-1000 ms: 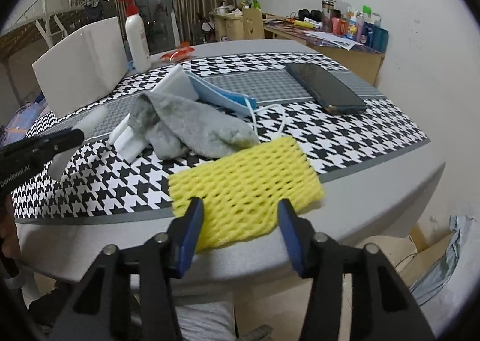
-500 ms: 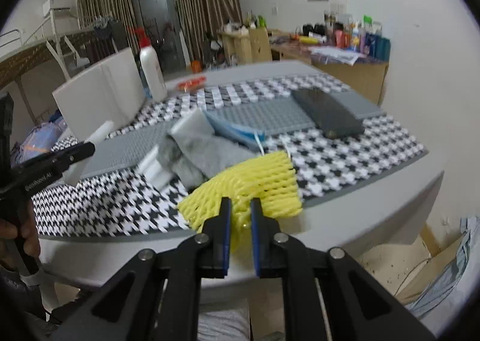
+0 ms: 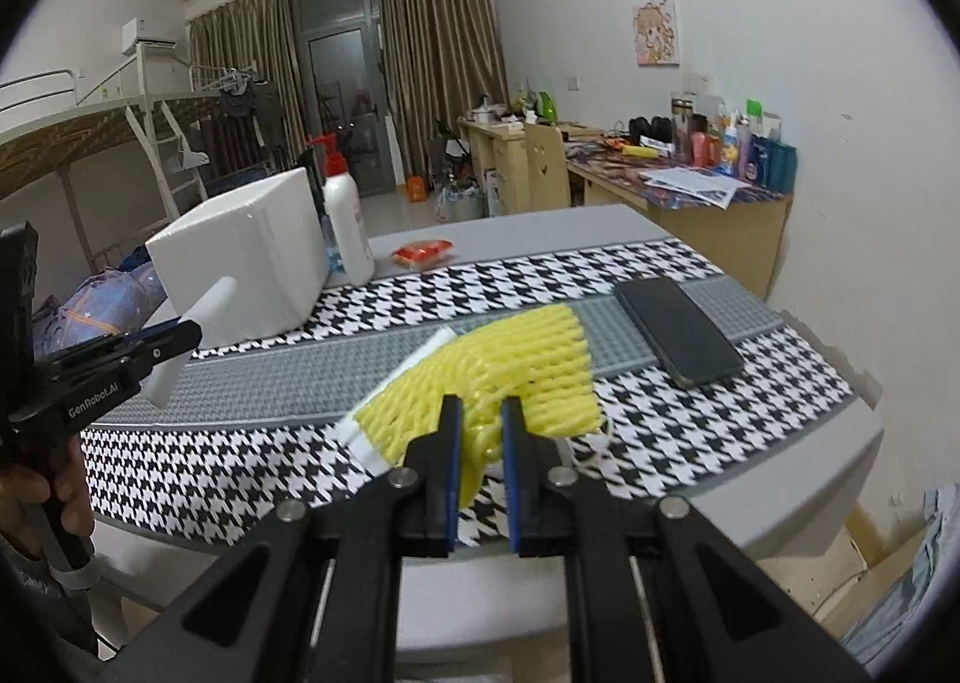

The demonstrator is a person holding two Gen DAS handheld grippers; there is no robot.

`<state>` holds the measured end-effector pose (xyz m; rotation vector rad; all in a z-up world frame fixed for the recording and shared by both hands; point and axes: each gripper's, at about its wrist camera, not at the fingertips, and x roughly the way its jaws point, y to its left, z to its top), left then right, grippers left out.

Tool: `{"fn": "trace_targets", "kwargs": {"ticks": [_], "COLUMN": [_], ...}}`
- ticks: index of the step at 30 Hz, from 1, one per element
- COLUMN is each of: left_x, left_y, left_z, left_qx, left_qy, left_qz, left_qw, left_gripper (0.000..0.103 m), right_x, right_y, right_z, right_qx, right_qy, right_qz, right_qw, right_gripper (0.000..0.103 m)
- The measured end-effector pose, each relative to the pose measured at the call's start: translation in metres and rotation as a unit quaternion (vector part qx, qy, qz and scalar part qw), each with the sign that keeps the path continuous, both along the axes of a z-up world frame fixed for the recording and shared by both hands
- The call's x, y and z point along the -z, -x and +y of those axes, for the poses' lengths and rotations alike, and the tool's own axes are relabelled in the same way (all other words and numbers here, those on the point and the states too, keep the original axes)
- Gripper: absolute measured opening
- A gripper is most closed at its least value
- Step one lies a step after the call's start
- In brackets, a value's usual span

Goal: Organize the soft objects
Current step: 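Lift the yellow mesh pad with the right gripper while the left gripper lifts the tube, then carry the tube over the foam box and open the left gripper while the right carries the mesh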

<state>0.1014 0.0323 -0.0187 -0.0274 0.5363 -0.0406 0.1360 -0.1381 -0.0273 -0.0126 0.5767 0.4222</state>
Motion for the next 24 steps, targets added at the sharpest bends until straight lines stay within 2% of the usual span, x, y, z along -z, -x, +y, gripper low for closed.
{"fn": "trace_targets", "kwargs": {"ticks": [24], "left_x": [-0.035], "left_y": [0.000], "left_z": [0.035], "left_qx": [-0.039], "left_qy": [-0.014], "left_qz": [-0.039], "left_qw": [0.9984], "left_gripper": [0.013], "right_x": [-0.028], "right_y": [-0.032], "right_z": [0.076], "right_qx": [-0.094], "right_qy": [-0.016], "right_qz": [-0.046], "right_qw": [0.994], "right_gripper": [0.015]}}
